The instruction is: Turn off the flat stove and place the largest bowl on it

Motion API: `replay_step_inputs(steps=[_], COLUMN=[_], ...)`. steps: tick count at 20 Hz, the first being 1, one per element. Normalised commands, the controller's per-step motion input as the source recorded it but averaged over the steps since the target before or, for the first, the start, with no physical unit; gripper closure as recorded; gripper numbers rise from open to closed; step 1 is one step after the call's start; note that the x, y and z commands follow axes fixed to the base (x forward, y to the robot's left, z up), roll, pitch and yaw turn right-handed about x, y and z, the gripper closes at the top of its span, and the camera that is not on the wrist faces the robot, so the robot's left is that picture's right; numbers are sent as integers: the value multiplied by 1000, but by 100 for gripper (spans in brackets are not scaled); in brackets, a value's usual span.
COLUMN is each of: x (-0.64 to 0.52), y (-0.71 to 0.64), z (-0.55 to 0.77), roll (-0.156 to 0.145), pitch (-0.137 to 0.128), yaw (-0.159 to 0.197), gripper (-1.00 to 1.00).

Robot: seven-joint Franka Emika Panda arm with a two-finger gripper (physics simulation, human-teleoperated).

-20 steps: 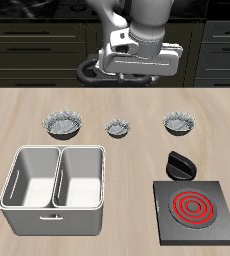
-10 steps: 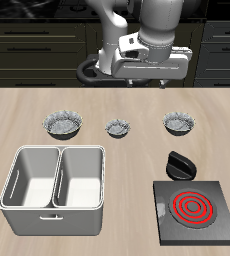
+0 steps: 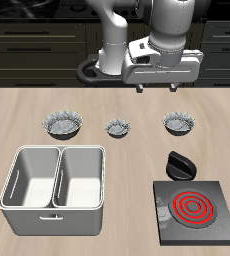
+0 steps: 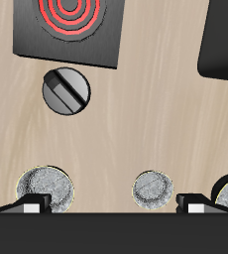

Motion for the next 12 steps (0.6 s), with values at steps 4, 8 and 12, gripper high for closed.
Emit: replay_step_inputs(steps=[4,8,12], x=[136,235,259], y=[64,88,45], z=[-12,26,-69], roll=[-3,-13,-28], pitch=[2,-20,-6], yaw=[16,40,37], gripper=[-100,-100,-100])
